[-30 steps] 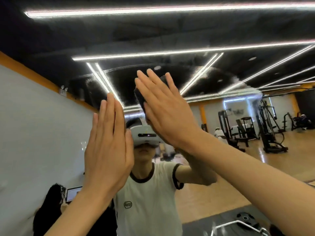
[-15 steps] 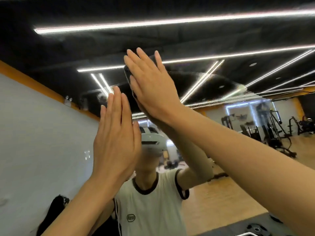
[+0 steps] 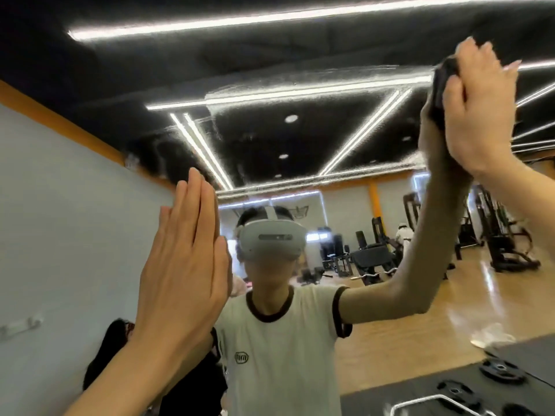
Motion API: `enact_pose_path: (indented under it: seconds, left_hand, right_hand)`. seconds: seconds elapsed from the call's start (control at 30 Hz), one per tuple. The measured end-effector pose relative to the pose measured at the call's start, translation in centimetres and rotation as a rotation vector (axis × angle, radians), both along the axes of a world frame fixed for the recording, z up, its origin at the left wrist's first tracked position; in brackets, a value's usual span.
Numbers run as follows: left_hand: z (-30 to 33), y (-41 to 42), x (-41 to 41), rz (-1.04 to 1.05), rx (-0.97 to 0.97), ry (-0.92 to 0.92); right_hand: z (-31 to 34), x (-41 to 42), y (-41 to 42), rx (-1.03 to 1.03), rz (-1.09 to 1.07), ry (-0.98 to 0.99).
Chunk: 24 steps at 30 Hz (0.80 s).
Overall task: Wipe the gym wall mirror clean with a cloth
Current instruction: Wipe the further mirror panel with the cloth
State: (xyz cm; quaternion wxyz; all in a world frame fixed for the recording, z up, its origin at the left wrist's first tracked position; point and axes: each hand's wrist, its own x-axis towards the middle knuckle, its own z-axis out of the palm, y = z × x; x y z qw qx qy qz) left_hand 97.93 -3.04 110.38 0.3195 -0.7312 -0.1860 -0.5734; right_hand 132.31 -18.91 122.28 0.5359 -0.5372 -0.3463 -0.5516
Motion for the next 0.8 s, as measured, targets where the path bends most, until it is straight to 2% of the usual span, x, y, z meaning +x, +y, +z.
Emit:
enact_pose_path:
  seconds: [0.1,0.17,0.23,0.37,0.43,0.5,0.6,0.7,0.8]
  left_hand:
    - [-0.6,-0.2,0.1,-0.015,-0.007,-0.012]
    - [-0.7,-0.4,0.2,-0.019,-0.014,-0.021]
    - [-0.7,-0.5,0.3,-0.015,-0.019,-0.027]
    - [-0.8,-0.5,0.3,-0.003,-0.019,-0.049]
    - [-0.8,-0.5,0.4,-0.012,-0.043,-0.055]
    - [-0.9,-0.4,0.3,-0.009,-0.033,-0.051]
    - [-0.9,-0.3,0.3,0.001,-0.011,-0.045]
    - [-1.0,-0.1,0.3,0.001,-0.005,-0.043]
    - [-1.0,0.0,0.4,-0.016,0.003,-0.048]
  right_hand:
    - [-0.5,-0.2,0.0,0.064,-0.018,0.184]
    - [-1.3,-3.5,1.3,0.080,-0.041,0.229]
    - [-3.2,-8.9,3.7,0.044,-0.040,0.110]
    - [-9.0,-20.4,10.0,-0.155,0.043,-0.354]
    - [-10.4,-22.3,11.0,-0.229,0.075,-0.504]
    - [-10.2,-20.2,9.6,-0.252,0.082,-0.530]
    - [-10.0,-14.0,5.3,-0.253,0.089,-0.299]
    - [-11.4,-7.2,1.4,-0.104,0.047,0.051]
    - [-12.0,-7.4,1.7,0.060,0.056,0.280]
